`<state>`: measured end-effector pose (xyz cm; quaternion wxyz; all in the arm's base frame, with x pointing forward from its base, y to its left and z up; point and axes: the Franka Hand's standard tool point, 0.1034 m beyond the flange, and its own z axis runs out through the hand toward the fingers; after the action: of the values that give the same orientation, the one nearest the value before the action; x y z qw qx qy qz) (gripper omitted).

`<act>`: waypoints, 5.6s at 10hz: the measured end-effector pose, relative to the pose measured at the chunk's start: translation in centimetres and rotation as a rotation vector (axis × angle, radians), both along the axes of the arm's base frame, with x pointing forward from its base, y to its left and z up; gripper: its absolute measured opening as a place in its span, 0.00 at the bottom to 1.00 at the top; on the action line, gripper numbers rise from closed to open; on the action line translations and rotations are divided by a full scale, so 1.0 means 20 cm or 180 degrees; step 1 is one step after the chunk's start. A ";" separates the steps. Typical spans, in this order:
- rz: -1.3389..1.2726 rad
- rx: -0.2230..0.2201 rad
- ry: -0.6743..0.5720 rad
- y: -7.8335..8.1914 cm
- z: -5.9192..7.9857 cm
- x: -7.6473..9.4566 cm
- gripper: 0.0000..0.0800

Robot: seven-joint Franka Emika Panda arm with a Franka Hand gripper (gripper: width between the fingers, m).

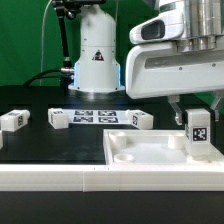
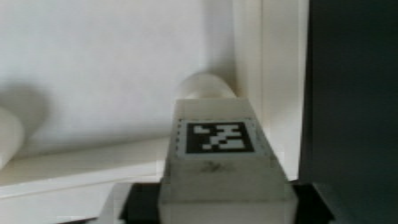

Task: Assemble one leg

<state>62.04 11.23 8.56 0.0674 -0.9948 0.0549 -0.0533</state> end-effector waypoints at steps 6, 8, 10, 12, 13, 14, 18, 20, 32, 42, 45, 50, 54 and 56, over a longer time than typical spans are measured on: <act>-0.2348 0.0235 0.0266 0.01 -0.01 -0.01 0.36; -0.3111 0.0322 0.0374 0.02 -0.01 -0.01 0.36; -0.3772 0.0382 0.0482 0.04 -0.01 -0.01 0.36; -0.4018 0.0474 0.0549 0.03 -0.01 -0.01 0.36; -0.4114 0.0493 0.0567 0.03 -0.01 -0.01 0.36; -0.4137 0.0498 0.0574 0.04 -0.01 -0.01 0.44; -0.3452 0.0420 0.0483 0.03 -0.01 -0.01 0.80; -0.2678 0.0278 0.0423 0.05 -0.01 -0.01 0.81; 0.0402 -0.0239 0.0117 -0.01 -0.02 0.00 0.81; -0.0026 -0.0161 0.0165 0.00 -0.02 0.00 0.36; -0.1129 0.0005 0.0233 0.02 -0.03 0.00 0.36; -0.2663 0.0215 0.0382 0.01 -0.04 0.00 0.36; -0.3459 0.0350 0.0503 0.00 -0.04 0.00 0.36; -0.3672 0.0377 0.0533 0.00 -0.04 0.00 0.36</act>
Offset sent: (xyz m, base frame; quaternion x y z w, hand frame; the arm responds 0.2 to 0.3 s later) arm -0.0063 0.0113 -0.0078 -0.0019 0.0053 0.3257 0.9455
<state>62.06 11.32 7.82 0.0784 -0.7995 0.5955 0.0006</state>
